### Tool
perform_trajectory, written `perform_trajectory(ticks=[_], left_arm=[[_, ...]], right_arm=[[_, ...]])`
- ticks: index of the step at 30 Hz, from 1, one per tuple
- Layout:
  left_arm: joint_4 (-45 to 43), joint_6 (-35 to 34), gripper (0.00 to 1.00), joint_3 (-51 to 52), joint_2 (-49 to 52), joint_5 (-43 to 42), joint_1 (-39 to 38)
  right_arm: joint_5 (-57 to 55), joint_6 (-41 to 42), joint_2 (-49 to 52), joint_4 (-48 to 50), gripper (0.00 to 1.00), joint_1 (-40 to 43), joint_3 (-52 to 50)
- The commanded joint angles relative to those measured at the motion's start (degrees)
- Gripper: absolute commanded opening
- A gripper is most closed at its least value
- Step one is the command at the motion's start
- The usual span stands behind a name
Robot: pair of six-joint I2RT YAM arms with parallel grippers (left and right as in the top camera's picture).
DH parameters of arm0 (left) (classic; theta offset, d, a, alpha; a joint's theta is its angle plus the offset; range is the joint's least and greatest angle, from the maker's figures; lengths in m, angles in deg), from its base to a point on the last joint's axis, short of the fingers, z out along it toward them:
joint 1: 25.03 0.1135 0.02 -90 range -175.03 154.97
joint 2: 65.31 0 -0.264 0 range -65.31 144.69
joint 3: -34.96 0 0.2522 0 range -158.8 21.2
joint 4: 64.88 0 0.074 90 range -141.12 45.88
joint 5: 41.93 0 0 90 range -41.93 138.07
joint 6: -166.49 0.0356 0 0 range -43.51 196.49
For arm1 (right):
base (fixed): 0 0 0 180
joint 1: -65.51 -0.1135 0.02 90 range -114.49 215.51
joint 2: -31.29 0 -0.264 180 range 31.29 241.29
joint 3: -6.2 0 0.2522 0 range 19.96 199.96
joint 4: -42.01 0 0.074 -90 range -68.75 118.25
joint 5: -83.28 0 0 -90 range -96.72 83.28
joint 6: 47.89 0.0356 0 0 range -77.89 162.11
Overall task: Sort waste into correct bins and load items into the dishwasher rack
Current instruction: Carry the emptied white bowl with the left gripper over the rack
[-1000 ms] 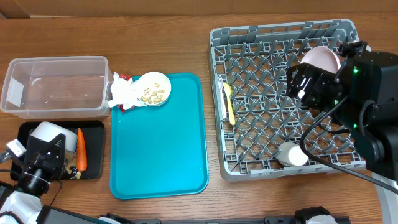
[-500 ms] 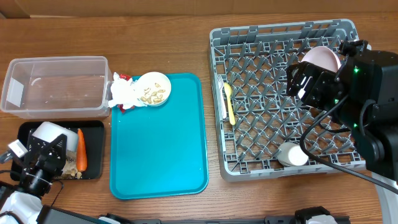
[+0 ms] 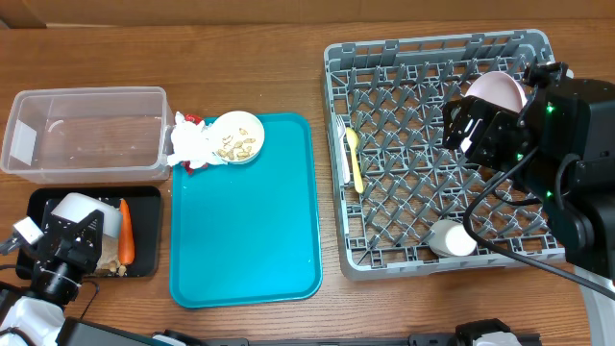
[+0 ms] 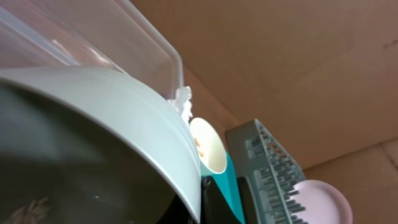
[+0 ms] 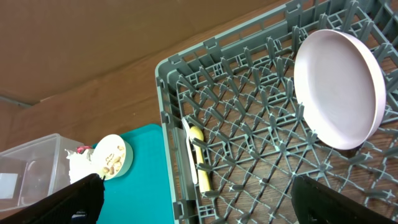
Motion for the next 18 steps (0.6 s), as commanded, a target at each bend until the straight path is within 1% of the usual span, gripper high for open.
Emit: perform_trajectory(ticks=[1,2,3,4,5,6,7,8,9,11,12,16,18], left_arm=[[-0.11,2.32,0.04,0.63,0.24,-2.49,0.44],[-0.09,-0.09,0.04,0.63,0.24,-2.29,0.57],[0.22,-3.15,0.04,0.63,0.22,-8.61,0.81],[0.00,0.68,0.04,0.63,0.22,-10.64,0.74],[-0.24,4.07,0.04,0.63,0.22,-8.70,0.70],[-0.79,4.76,0.04,0.63,0.24,-3.93,0.70],[-0.74,0.90,0.04,0.63,0.24,-0.66,0.70],[-0.61,-3.45,0.04,0.63,0.24,-1.14,0.76],[-0.02,-4.52,0.04,0.63,0.22,-2.89,0.79],[-0.11,0.17,0.04,0.63,0.24,-0.07,0.66],[-0.15,-0.81,0.04,0.61,0.22,0.68,0.76],[1.38,-1.42,0.04,0.61,0.22,-5.14,0.76],[1.68,-1.42,0.04,0.61,-0.07,-10.51,0.57]], right_arm=[[-0.48,-0.31,-0.22,-0.13,1.00,0.15,0.59],[-0.48,-0.31,-0.20,-0.09,1.00,0.15,0.59],[-0.46,-0.31,-0.20,-0.09,1.00,0.15,0.59],[-0.48,-0.31,-0.22,-0.11,1.00,0.15,0.59],[-0.48,-0.31,-0.22,-0.09,1.00,0.17,0.59],[-0.50,-0.31,-0.20,0.00,1.00,0.15,0.59],[-0.48,-0.31,-0.20,0.22,1.00,0.15,0.59],[-0.48,-0.31,-0.20,0.35,1.00,0.15,0.59],[-0.46,-0.28,-0.22,0.33,1.00,0.15,0.59],[-0.46,-0.28,-0.20,0.37,1.00,0.15,0.59],[-0.46,-0.28,-0.20,0.48,1.00,0.15,0.59],[-0.37,-0.28,-0.22,0.63,1.00,0.15,0.59],[-0.31,-0.28,-0.20,0.66,1.00,0.15,0.59]])
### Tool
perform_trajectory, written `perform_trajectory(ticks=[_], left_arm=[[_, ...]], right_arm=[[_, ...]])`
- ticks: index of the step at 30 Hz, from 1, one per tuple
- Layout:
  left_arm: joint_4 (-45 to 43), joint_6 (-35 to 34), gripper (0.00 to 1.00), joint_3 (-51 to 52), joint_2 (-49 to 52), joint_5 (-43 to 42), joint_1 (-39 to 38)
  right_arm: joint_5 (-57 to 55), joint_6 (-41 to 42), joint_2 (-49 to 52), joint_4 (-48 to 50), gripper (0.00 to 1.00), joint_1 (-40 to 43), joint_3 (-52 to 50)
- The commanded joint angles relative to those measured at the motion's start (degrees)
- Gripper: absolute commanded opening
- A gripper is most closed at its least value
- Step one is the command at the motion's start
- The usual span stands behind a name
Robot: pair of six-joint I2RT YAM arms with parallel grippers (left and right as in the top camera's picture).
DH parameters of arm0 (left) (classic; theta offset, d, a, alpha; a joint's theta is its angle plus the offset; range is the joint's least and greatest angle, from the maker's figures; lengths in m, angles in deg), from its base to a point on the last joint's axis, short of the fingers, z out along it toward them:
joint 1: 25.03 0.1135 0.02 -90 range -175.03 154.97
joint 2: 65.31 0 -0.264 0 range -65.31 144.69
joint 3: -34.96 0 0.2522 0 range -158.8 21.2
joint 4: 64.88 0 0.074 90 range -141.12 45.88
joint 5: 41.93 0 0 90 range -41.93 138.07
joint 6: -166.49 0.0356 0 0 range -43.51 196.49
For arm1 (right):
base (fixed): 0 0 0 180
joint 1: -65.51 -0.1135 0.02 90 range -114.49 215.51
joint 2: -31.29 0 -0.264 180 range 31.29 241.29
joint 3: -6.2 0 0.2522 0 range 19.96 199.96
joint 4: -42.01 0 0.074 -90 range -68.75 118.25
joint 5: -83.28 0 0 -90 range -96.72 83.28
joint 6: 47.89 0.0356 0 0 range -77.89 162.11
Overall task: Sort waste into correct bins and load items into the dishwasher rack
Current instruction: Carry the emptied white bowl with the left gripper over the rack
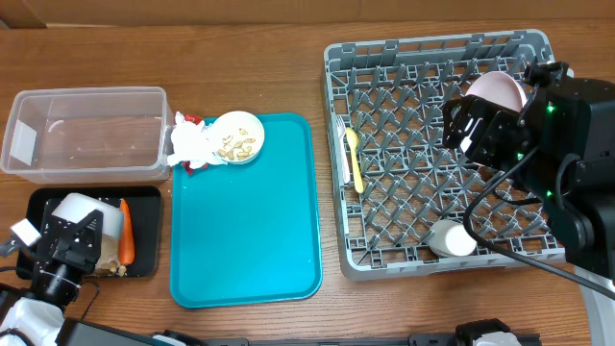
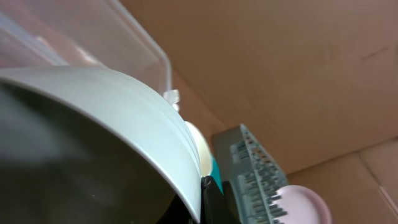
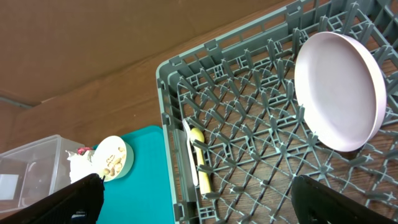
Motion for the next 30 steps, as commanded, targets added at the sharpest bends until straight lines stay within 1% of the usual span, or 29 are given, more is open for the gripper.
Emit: perform_trajectory(ticks=[1,5,7,10,13,16,18,19,23,25,28,30], left_arm=[[0.42,-0.26,0.04,0.44,-0.37,-7.96,-0.20],[1.20,-1.88,0.04,-1.38,-3.85,-4.09,-3.52],[1.33,-3.89,0.04,-2.60,-6.60,-0.07,-6.45],[1.46,-7.34,0.04,-5.53,-11.45,7.96,-13.22],[1.44,-9.44,0.04,-9.31,-15.52,12.66,-22.60],[0.17,-9.44,0.04,-12.87,-17.11,12.59,-33.55],[-2.62,-10.14,0.04,-14.32,-16.96,12.63,-41.07],[-7.21,-13.11,0.04,-14.58,-16.50,12.61,-47.19],[-20.00,-20.28,0.04,-14.56,-13.60,12.66,-59.56],[-29.59,-25.70,0.04,-14.58,-10.58,12.81,-66.64],[-43.85,-34.10,0.04,-14.58,-4.87,16.17,-74.62],[-53.31,-38.91,0.04,-14.58,-0.63,17.75,-78.29]], right_arm=[[-0.31,-0.31,-0.20,0.26,1.00,0.15,0.59],[-0.31,-0.28,-0.20,0.42,1.00,0.15,0.59],[-0.28,-0.28,-0.20,0.42,1.00,0.15,0.59],[0.00,-0.02,-0.20,0.42,1.00,0.15,0.59],[0.17,0.11,-0.20,0.39,1.00,0.15,0.59],[0.15,0.11,-0.20,0.39,1.00,0.15,0.59],[0.15,0.13,-0.20,0.39,1.00,0.15,0.59],[0.17,0.17,-0.20,0.42,1.00,0.15,0.59],[0.17,0.35,-0.22,0.37,1.00,0.15,0.59],[0.17,0.33,-0.22,0.33,1.00,0.15,0.59],[0.22,0.35,-0.22,0.17,1.00,0.15,0.59],[0.35,0.33,-0.20,-0.20,1.00,0.15,0.59]])
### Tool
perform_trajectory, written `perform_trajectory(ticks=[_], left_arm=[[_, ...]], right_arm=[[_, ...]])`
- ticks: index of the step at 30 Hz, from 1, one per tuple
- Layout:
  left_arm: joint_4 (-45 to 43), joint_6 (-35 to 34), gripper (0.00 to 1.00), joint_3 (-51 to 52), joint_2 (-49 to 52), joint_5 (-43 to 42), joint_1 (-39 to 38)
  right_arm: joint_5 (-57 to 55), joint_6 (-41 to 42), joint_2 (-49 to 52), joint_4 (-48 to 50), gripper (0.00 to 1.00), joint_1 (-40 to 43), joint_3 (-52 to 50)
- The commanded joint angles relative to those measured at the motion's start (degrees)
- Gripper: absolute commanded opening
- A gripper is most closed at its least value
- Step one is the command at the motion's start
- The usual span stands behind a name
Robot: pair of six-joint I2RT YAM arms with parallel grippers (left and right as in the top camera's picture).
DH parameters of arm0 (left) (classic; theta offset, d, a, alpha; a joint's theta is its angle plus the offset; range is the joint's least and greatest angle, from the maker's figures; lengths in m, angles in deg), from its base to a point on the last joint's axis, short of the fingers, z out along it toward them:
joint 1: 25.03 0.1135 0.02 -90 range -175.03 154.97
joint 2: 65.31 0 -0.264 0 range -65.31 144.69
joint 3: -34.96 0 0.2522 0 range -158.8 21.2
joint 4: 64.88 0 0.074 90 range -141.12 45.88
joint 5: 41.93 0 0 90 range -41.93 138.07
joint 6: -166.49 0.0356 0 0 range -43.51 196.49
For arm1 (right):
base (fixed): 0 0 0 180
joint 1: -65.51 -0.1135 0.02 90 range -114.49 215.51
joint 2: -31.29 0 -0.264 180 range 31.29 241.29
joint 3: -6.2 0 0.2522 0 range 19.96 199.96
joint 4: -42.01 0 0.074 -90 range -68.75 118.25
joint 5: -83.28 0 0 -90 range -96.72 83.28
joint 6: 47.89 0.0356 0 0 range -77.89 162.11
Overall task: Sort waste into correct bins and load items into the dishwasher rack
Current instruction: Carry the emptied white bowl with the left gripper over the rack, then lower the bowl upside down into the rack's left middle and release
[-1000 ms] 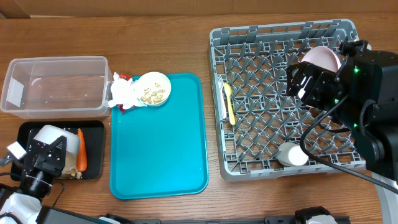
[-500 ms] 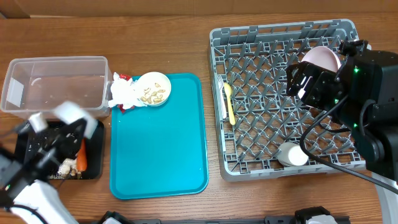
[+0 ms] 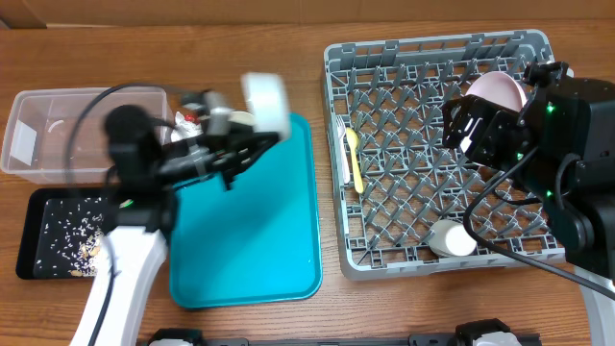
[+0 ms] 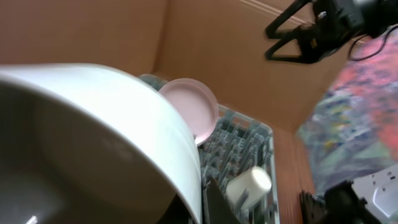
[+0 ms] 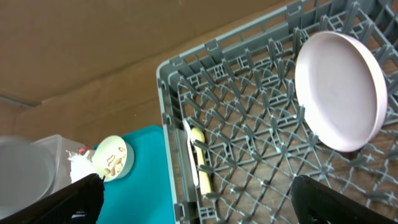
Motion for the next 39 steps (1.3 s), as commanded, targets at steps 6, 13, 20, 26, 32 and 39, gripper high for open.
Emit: perform_trajectory(ticks=[6,13,20,26,32,39], left_arm=[[-36.63,-31.56,0.04,-0.59,20.48,10.95,-12.81],[-54.97,-43.74,0.04,-2.12,35.26,17.31,-18.58],[-56.83,-45.09,0.04,-7.63,44.04,16.90,-21.35],[-56.81,-45.18,0.04,-11.26,49.90,16.85,-22.01],[-57.46,-47.04,0.04,-11.96,54.14,16.24,-22.18],[-57.29,-46.16,0.05,-11.96,54.40,13.25,-22.16]], right_arm=[[0.22,0.26,-0.20,-1.44,1.00,0.15,0.61],[0.20,0.26,-0.20,-2.08,1.00,0.15,0.61],[0.20,0.26,-0.20,-2.49,1.00,0.15,0.61],[0.20,0.26,-0.20,-2.54,1.00,0.15,0.61],[0.20,0.26,-0.20,-2.58,1.00,0.15,0.61],[0.22,0.26,-0.20,-2.56,1.00,0.15,0.61]])
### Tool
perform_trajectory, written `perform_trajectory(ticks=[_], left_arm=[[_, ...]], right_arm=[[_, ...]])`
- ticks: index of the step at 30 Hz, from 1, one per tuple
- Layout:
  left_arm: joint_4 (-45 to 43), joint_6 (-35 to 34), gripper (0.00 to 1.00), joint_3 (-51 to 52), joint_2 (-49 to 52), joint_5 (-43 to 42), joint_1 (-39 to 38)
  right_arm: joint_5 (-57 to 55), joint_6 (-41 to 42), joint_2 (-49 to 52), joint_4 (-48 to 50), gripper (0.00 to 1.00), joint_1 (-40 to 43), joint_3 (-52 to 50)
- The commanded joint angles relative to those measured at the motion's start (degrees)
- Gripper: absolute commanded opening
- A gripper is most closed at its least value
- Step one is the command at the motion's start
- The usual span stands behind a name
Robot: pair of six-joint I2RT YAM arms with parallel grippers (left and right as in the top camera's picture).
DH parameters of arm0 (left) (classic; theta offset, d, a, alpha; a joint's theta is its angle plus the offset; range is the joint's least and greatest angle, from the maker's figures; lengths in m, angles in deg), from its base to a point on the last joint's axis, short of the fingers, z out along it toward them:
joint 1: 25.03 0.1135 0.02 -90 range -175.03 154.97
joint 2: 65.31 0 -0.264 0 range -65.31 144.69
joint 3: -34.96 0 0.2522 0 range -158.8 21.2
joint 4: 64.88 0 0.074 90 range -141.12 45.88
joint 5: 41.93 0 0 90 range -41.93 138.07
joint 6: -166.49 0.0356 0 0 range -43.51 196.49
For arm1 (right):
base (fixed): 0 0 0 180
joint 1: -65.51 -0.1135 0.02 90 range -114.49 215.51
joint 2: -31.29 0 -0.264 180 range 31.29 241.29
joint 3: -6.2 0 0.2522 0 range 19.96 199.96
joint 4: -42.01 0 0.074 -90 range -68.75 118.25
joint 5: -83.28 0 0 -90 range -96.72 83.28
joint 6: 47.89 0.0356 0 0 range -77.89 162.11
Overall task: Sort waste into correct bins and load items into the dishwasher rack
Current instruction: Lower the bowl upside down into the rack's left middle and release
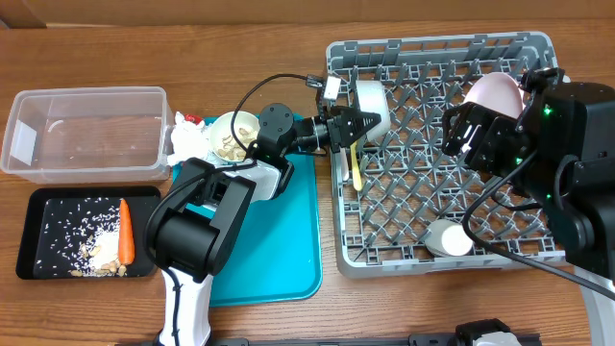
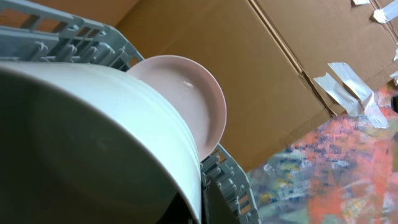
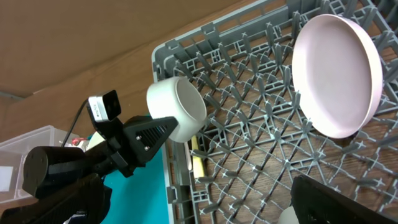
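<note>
My left gripper (image 1: 348, 123) is shut on the rim of a white bowl (image 1: 371, 102), held on its side over the back left part of the grey dishwasher rack (image 1: 338, 207). That bowl (image 2: 93, 143) fills the left wrist view, with the left gripper (image 2: 202, 199) clamped on its edge. In the right wrist view the bowl (image 3: 177, 115) hangs just above the rack's pegs. My right gripper (image 1: 478, 135) stands open over the rack's right half, next to an upright pink plate (image 1: 495, 93). Nothing lies between the fingers of the right gripper (image 3: 205, 205).
A white cup (image 1: 450, 238) and a yellow utensil (image 1: 356, 168) lie in the rack. A small bowl of food scraps (image 1: 231, 136) and crumpled paper (image 1: 188, 144) sit at the teal tray's (image 1: 259, 259) back corner. Left: clear bin (image 1: 86, 130), black bin (image 1: 38, 207) with rice and carrot (image 1: 122, 231).
My left gripper has moved right with the white bowl, from above the tray's back edge to over the rack's back left part. The right arm has stayed put.
My left gripper first held the white bowl tipped over the black bin, and still did at the second moment. Then rice lay scattered in that bin and the bowl was above the tray. Now the bowl is over the rack. My right gripper stayed open throughout.
</note>
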Motion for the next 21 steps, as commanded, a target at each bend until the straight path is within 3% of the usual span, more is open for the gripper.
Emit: perform_trajectory(ticks=[1,12,18,21], left_arm=[[0.74,-0.33,0.05,-0.61,2.23,-2.01,-0.07],[1.49,1.20,0.06,-1.20,2.21,-4.87,0.00],[2.40,1.84,0.31,-1.20,2.21,-6.05,0.07],[2.38,1.79,0.29,-1.20,2.21,-7.67,0.07]], right_arm=[[0.11,0.26,-0.20,0.26,1.00,0.15,0.59],[0.09,0.26,-0.20,-0.83,1.00,0.15,0.59],[0.09,0.26,-0.20,-1.22,1.00,0.15,0.59],[0.09,0.26,-0.20,-1.20,1.00,0.15,0.59]])
